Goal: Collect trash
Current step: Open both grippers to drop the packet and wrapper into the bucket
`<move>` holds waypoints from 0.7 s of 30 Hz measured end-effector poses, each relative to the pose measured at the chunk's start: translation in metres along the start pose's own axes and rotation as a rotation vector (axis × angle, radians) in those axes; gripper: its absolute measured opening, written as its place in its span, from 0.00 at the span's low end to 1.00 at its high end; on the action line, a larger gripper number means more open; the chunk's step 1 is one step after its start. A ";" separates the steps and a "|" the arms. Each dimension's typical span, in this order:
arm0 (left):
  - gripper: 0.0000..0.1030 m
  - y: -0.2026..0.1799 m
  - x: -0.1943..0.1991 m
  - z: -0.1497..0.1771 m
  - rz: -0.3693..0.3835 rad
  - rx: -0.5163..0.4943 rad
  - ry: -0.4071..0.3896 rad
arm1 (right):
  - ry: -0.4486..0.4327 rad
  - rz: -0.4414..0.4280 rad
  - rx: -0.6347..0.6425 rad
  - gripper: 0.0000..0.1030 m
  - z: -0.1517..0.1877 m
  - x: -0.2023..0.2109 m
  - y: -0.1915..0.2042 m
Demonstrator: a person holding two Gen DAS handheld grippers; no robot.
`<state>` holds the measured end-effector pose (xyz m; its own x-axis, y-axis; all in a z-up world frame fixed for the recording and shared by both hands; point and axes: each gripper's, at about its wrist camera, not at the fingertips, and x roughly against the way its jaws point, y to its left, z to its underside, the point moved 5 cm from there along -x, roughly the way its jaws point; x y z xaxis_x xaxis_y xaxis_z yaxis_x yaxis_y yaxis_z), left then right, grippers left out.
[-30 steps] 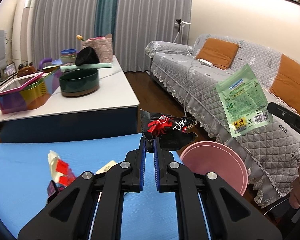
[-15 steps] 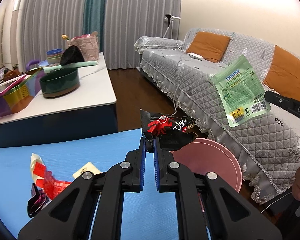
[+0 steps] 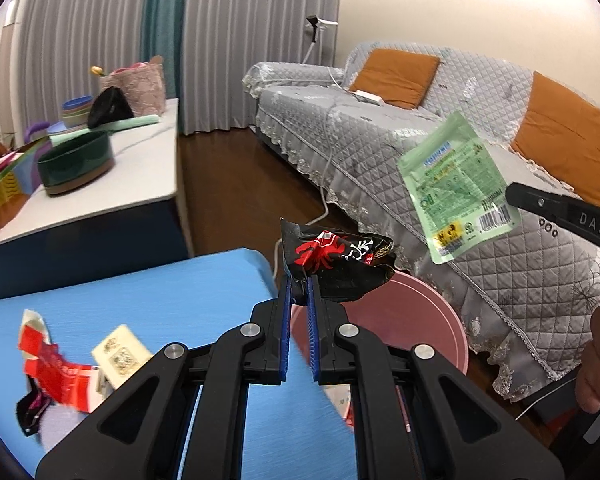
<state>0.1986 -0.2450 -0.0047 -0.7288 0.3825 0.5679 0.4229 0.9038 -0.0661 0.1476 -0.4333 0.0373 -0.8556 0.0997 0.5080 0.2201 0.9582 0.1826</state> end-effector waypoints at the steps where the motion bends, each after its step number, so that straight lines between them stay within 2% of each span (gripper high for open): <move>1: 0.07 -0.003 -0.003 0.002 0.004 -0.005 0.005 | 0.004 0.001 0.000 0.00 0.001 -0.001 0.000; 11: 0.08 -0.025 -0.026 0.013 0.033 -0.033 0.064 | 0.035 0.010 0.002 0.02 0.006 -0.009 -0.002; 12: 0.08 -0.026 -0.028 0.014 0.043 -0.033 0.076 | 0.041 0.014 0.002 0.04 0.007 -0.010 -0.002; 14: 0.16 -0.027 -0.031 0.015 0.050 -0.038 0.088 | 0.055 0.022 -0.006 0.10 0.008 -0.014 -0.004; 15: 0.23 -0.027 -0.030 0.015 0.048 -0.040 0.083 | 0.056 0.018 -0.014 0.19 0.008 -0.014 -0.006; 16: 0.25 -0.027 -0.028 0.014 0.046 -0.039 0.076 | 0.054 0.017 -0.025 0.30 0.008 -0.014 -0.007; 17: 0.25 -0.026 -0.027 0.014 0.049 -0.036 0.074 | 0.049 0.018 -0.034 0.34 0.008 -0.013 -0.009; 21: 0.25 -0.022 -0.023 0.015 0.040 -0.034 0.072 | 0.036 0.005 -0.059 0.35 0.005 -0.010 -0.011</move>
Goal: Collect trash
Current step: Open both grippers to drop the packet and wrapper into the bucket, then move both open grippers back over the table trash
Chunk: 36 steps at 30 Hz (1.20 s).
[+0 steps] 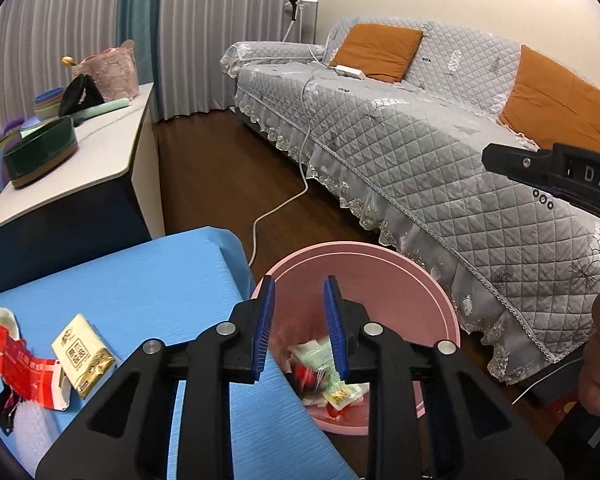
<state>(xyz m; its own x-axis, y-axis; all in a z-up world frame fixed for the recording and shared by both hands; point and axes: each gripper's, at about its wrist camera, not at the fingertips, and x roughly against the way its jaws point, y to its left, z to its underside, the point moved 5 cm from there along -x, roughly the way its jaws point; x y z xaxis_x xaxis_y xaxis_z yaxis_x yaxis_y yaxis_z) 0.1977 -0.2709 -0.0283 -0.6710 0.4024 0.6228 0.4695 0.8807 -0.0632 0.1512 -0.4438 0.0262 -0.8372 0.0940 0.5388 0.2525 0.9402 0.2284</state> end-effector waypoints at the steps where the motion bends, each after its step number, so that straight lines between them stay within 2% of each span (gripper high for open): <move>1: 0.25 0.002 0.002 0.001 -0.004 0.003 -0.001 | -0.002 -0.003 -0.004 0.35 0.000 0.000 0.000; 8: 0.25 0.018 0.024 0.005 -0.034 0.020 -0.014 | -0.025 -0.046 -0.030 0.35 -0.004 0.005 0.011; 18: 0.25 0.070 0.085 0.013 -0.107 0.071 -0.068 | -0.031 -0.141 -0.027 0.35 0.001 0.011 0.054; 31: 0.25 0.164 0.155 0.041 -0.228 0.139 -0.107 | 0.005 -0.245 0.131 0.35 0.034 0.015 0.147; 36: 0.25 0.201 0.165 0.064 -0.266 0.226 -0.107 | 0.038 -0.269 0.217 0.36 0.058 0.009 0.182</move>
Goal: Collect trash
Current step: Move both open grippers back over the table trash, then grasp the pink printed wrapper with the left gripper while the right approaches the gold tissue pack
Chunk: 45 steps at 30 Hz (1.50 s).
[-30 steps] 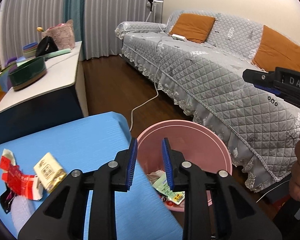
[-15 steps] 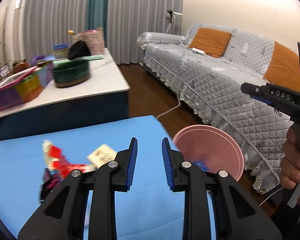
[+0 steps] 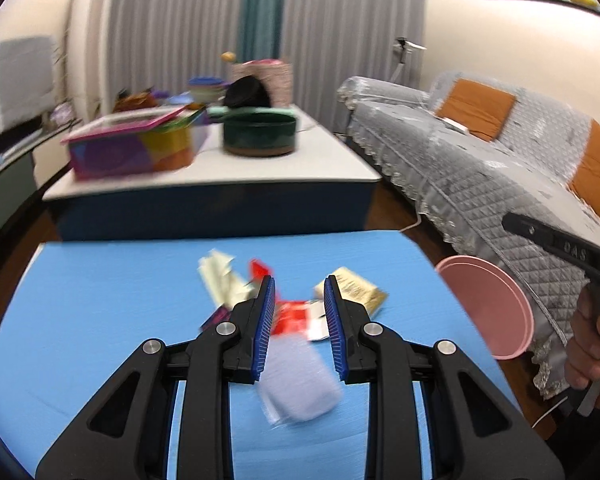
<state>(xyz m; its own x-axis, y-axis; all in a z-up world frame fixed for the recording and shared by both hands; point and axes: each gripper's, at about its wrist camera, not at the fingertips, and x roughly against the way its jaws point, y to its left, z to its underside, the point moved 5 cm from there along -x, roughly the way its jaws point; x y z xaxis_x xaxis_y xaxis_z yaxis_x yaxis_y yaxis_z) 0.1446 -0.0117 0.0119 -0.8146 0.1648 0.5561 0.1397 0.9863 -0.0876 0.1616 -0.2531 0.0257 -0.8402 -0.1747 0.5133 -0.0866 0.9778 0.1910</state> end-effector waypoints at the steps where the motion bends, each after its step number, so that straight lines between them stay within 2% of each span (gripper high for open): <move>1: 0.25 0.007 -0.002 0.005 -0.008 0.020 0.006 | 0.009 -0.003 0.019 0.38 0.004 -0.004 0.007; 4: 0.25 0.025 -0.010 0.022 -0.034 0.071 0.029 | 0.029 -0.007 0.076 0.46 0.014 -0.014 0.024; 13: 0.25 0.046 -0.035 0.037 -0.072 0.087 0.060 | 0.075 -0.017 0.172 0.71 0.031 -0.048 0.055; 18: 0.25 0.047 -0.044 0.041 -0.073 0.089 0.070 | 0.104 -0.028 0.191 0.77 0.037 -0.069 0.063; 27: 0.25 0.051 -0.059 0.049 -0.075 0.102 0.105 | 0.178 -0.045 0.207 0.82 0.048 -0.104 0.072; 31: 0.25 0.046 -0.066 0.051 -0.074 0.077 0.118 | 0.215 -0.046 0.215 0.82 0.055 -0.119 0.074; 38: 0.24 0.052 -0.073 0.056 -0.087 0.101 0.151 | 0.276 -0.050 0.220 0.82 0.064 -0.136 0.078; 43: 0.14 0.052 -0.072 0.055 -0.080 0.098 0.154 | 0.303 -0.037 0.239 0.81 0.070 -0.143 0.081; 45: 0.11 0.052 -0.071 0.056 -0.083 0.093 0.152 | 0.306 -0.034 0.242 0.77 0.071 -0.143 0.081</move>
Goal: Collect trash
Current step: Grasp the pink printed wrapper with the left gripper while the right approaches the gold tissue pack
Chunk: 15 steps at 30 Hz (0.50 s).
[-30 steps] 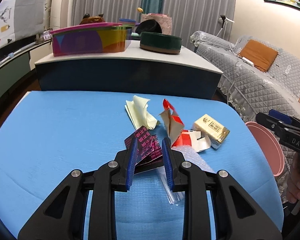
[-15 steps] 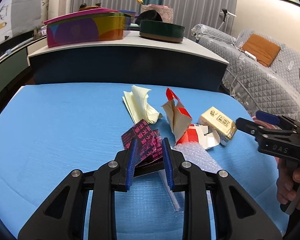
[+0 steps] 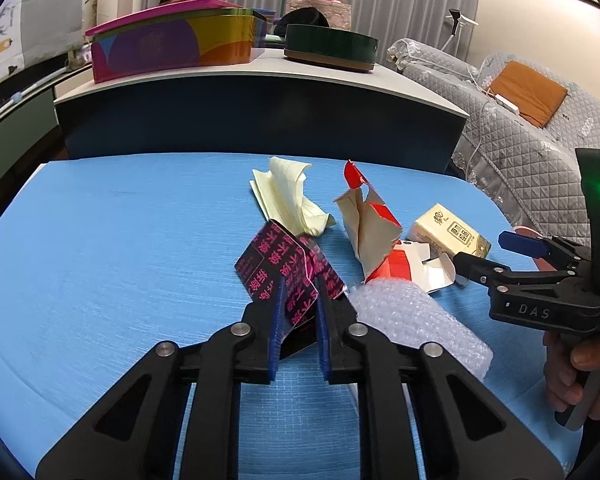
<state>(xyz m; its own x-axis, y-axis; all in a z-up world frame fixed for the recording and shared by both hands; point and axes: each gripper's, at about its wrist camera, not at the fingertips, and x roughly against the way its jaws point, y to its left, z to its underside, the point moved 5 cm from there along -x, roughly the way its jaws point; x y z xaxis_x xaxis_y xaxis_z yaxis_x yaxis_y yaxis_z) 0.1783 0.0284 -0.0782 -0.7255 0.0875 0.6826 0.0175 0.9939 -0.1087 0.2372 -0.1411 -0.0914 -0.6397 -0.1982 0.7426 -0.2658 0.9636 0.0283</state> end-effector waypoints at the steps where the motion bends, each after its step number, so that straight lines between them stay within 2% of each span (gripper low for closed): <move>1: 0.10 0.000 0.001 0.000 -0.002 -0.001 -0.002 | 0.000 -0.002 0.000 0.72 0.000 0.000 0.000; 2: 0.09 0.000 0.001 -0.001 -0.002 -0.001 -0.004 | 0.001 -0.004 0.003 0.70 0.000 0.001 0.001; 5: 0.08 0.001 0.002 -0.002 -0.003 -0.002 -0.009 | 0.006 -0.003 0.010 0.53 0.001 0.000 0.002; 7: 0.07 0.001 0.002 -0.004 -0.003 -0.005 -0.011 | 0.010 -0.005 0.011 0.34 0.001 0.001 0.001; 10: 0.06 -0.001 0.002 -0.006 -0.004 -0.012 -0.019 | 0.004 -0.006 0.008 0.19 0.002 0.004 -0.001; 14: 0.06 -0.004 0.004 -0.008 -0.003 -0.019 -0.026 | 0.000 -0.008 0.011 0.21 0.002 0.008 -0.001; 15: 0.06 -0.004 0.004 -0.007 -0.002 -0.019 -0.027 | -0.002 -0.003 0.008 0.30 0.003 0.009 -0.001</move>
<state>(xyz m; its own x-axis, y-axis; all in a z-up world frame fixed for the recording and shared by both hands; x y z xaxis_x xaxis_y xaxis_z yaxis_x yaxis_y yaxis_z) 0.1802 0.0257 -0.0694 -0.7439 0.0834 0.6631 0.0283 0.9952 -0.0935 0.2301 -0.1447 -0.0867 -0.6405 -0.2018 0.7410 -0.2739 0.9614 0.0251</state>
